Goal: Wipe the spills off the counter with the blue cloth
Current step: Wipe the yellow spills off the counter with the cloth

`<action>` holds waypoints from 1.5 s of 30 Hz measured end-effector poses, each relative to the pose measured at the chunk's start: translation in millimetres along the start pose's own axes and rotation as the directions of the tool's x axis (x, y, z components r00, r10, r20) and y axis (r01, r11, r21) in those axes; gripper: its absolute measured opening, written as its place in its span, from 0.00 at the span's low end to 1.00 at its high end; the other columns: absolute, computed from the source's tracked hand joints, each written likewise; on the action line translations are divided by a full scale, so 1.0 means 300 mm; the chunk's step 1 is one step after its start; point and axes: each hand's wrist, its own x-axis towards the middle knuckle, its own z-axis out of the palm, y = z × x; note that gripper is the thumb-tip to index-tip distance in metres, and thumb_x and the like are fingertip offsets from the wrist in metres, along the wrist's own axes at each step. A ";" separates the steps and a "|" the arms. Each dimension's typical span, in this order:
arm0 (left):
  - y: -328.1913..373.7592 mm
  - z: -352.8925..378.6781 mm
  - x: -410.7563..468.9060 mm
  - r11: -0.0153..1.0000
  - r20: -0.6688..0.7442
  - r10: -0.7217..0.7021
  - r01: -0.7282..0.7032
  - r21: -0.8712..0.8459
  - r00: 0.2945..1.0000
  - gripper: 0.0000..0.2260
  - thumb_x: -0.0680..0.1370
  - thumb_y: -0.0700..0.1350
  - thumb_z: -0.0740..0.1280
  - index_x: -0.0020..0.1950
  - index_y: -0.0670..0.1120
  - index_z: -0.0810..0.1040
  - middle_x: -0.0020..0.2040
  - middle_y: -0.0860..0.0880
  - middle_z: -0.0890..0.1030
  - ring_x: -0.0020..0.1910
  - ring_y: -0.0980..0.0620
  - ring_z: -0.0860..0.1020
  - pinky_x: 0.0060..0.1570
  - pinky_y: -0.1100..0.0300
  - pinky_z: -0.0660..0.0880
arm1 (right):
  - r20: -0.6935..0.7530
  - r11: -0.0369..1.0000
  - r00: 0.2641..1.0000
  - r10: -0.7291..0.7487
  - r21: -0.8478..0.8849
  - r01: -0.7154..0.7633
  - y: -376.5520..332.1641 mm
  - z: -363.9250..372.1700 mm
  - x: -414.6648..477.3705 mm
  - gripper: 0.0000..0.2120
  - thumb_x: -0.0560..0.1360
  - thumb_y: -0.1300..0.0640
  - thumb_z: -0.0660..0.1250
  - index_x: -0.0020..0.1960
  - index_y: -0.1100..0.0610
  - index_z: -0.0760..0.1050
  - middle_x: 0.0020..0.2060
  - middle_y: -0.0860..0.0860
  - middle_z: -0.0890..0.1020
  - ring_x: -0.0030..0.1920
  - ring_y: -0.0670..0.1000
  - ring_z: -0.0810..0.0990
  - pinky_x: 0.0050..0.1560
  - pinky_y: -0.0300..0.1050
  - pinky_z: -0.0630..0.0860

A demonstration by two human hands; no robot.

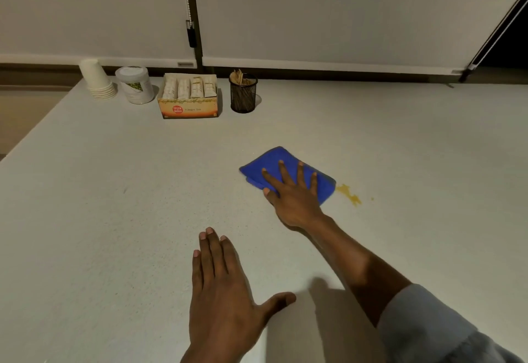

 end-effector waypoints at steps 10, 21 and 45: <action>0.057 0.007 0.025 0.996 0.005 0.081 -0.080 -0.049 0.997 0.72 0.59 0.93 0.41 0.84 0.43 0.26 0.81 0.41 0.18 0.81 0.44 0.18 0.83 0.46 0.25 | -0.090 0.999 0.996 -0.006 -0.043 0.002 0.193 0.042 -0.184 0.26 0.85 0.34 0.43 0.82 0.29 0.42 0.85 0.39 0.41 0.85 0.56 0.34 0.82 0.67 0.36; 0.083 -0.004 0.040 0.997 0.029 0.071 -0.069 -0.039 0.997 0.71 0.63 0.90 0.49 0.83 0.40 0.24 0.82 0.38 0.20 0.82 0.41 0.19 0.82 0.46 0.24 | -0.073 0.995 0.995 -0.065 -0.078 0.059 0.273 0.075 -0.364 0.29 0.80 0.29 0.33 0.80 0.28 0.36 0.84 0.38 0.37 0.84 0.54 0.31 0.82 0.63 0.33; 0.195 0.074 0.015 0.964 0.035 0.263 -0.264 0.039 0.964 0.62 0.71 0.86 0.45 0.87 0.44 0.31 0.85 0.42 0.24 0.84 0.44 0.24 0.84 0.47 0.28 | -0.095 0.969 0.965 0.245 0.010 -0.245 0.411 -0.064 -0.179 0.28 0.85 0.34 0.43 0.84 0.34 0.43 0.86 0.46 0.42 0.85 0.58 0.36 0.82 0.65 0.34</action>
